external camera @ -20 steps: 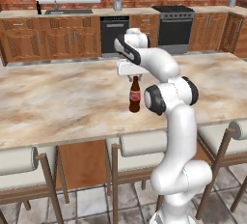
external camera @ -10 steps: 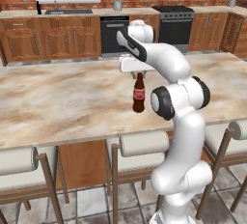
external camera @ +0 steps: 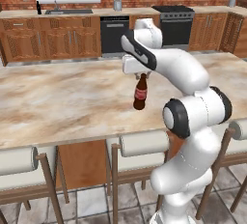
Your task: Place the large bottle from the dining counter next to the other large bottle outside the sink, and place the small bottle from the dining counter next to the other small bottle inside the sink.
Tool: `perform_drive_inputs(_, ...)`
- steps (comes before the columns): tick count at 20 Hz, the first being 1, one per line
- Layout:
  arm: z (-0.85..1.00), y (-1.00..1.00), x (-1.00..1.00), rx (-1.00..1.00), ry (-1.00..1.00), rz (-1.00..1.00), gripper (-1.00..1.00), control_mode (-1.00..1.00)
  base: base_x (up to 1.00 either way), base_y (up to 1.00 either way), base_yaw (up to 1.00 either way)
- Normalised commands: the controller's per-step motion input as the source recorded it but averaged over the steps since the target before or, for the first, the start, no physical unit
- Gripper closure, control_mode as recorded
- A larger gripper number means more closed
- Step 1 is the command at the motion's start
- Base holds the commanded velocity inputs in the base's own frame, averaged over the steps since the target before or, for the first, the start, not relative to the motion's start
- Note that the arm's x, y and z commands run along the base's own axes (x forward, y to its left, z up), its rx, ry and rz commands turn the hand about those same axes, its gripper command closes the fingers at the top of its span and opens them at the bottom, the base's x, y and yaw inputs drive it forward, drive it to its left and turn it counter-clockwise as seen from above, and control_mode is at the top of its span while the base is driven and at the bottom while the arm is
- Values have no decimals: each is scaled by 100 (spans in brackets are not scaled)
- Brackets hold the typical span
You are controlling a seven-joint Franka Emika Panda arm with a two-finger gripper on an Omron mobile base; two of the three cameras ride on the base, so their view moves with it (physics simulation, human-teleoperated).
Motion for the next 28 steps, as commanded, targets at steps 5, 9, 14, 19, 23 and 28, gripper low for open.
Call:
perform_drive_inputs(5,1,-9,-6,0,-2,0,100,-100,0,0,0)
perform_drive_inputs(9,0,-5,-1,0,11,0,100,-100,0,0,0)
perform_drive_inputs(14,0,-3,-3,0,12,0,100,-100,0,0,0)
perform_drive_inputs(19,2,0,-7,0,11,0,100,-100,0,0,0)
perform_drive_inputs(23,10,-1,-12,0,4,0,100,-100,0,0,0)
perform_drive_inputs(28,19,0,-17,0,0,0,100,-100,0,0,0)
